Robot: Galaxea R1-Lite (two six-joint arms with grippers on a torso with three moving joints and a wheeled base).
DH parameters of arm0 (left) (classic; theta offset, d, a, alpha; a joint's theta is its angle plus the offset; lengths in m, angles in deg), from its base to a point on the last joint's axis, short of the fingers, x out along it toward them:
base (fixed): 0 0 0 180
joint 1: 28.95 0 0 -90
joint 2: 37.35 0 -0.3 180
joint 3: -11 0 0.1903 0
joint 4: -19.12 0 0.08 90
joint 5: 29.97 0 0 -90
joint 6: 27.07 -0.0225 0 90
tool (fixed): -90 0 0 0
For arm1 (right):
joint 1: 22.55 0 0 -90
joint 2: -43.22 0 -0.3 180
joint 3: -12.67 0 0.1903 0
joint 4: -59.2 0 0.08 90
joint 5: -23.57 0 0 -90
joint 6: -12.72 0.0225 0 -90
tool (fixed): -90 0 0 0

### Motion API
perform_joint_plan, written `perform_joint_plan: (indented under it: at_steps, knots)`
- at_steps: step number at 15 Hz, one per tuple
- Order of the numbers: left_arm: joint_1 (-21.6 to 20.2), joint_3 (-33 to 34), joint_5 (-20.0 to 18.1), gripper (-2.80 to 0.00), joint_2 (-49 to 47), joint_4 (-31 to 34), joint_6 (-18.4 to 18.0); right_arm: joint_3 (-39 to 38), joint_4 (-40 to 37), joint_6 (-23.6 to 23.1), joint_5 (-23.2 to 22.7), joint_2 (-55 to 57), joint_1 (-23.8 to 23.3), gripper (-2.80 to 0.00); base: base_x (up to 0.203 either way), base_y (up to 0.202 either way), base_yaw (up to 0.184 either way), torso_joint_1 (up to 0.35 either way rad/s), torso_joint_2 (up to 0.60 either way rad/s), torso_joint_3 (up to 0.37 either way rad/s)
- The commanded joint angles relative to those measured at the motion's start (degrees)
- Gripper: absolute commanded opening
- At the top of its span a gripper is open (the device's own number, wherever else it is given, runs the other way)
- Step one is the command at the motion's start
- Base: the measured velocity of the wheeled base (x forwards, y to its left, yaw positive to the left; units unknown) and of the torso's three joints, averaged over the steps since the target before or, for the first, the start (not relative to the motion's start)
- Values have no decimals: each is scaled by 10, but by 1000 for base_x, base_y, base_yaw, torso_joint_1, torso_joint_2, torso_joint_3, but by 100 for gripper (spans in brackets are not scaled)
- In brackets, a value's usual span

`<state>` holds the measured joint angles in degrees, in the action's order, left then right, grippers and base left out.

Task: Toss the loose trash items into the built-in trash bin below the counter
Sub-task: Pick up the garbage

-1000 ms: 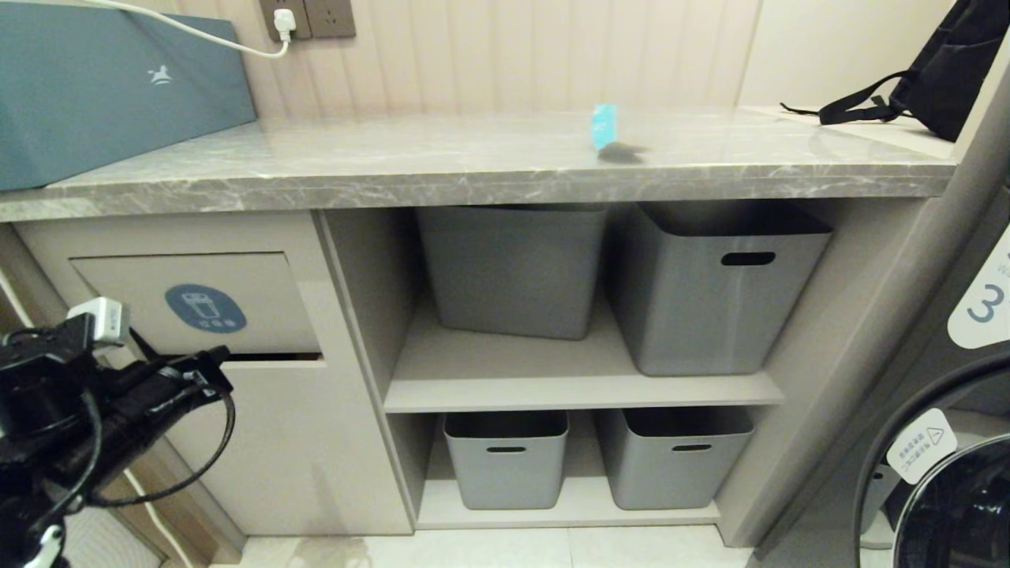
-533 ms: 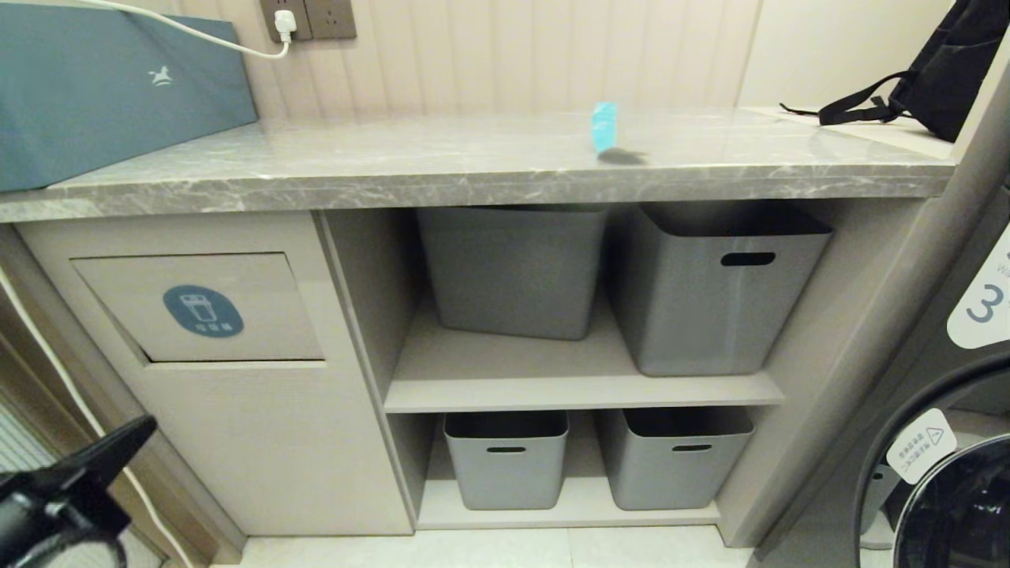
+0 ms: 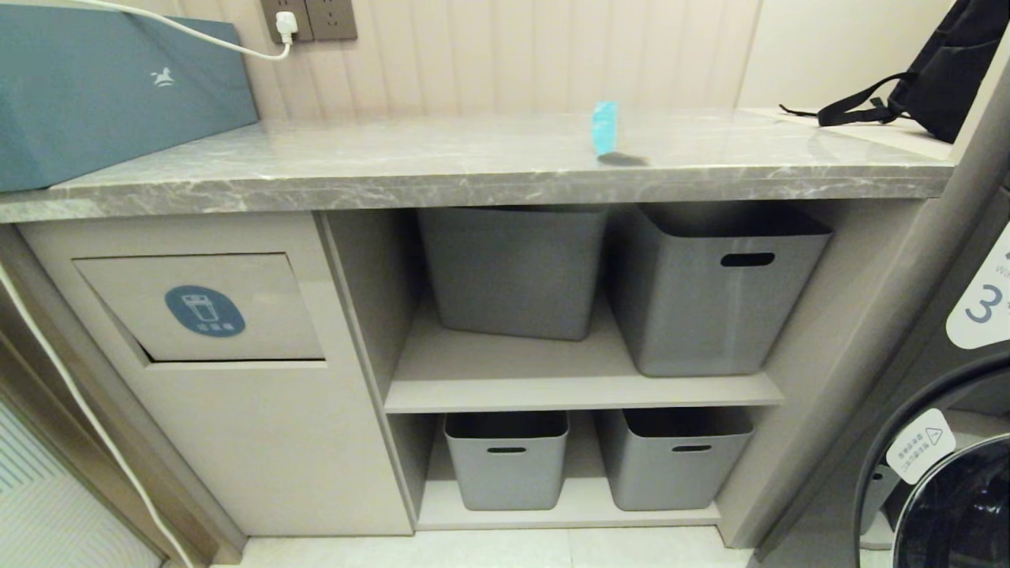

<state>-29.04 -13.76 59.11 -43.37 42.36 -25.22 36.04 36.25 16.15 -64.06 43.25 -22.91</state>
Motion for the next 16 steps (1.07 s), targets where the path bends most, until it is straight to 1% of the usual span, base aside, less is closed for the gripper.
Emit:
perform_joint_plan:
  at_steps: [1,2,12,16]
  knots:
    - [-2,13,7,-280,59,-2,-9,-1,0,0,0,1,0,-280,0,0,0,0,0,0]
    - [-2,15,7,-280,59,-1,-23,-1,0,0,0,1,0,-280,0,0,0,0,0,0]
    - [-2,15,7,-280,59,0,-20,-1,0,1,0,1,0,-280,0,0,0,2,-7,-2]
    - [-2,15,7,-280,59,0,-21,-1,0,1,0,1,0,-280,0,0,0,69,-254,-247]
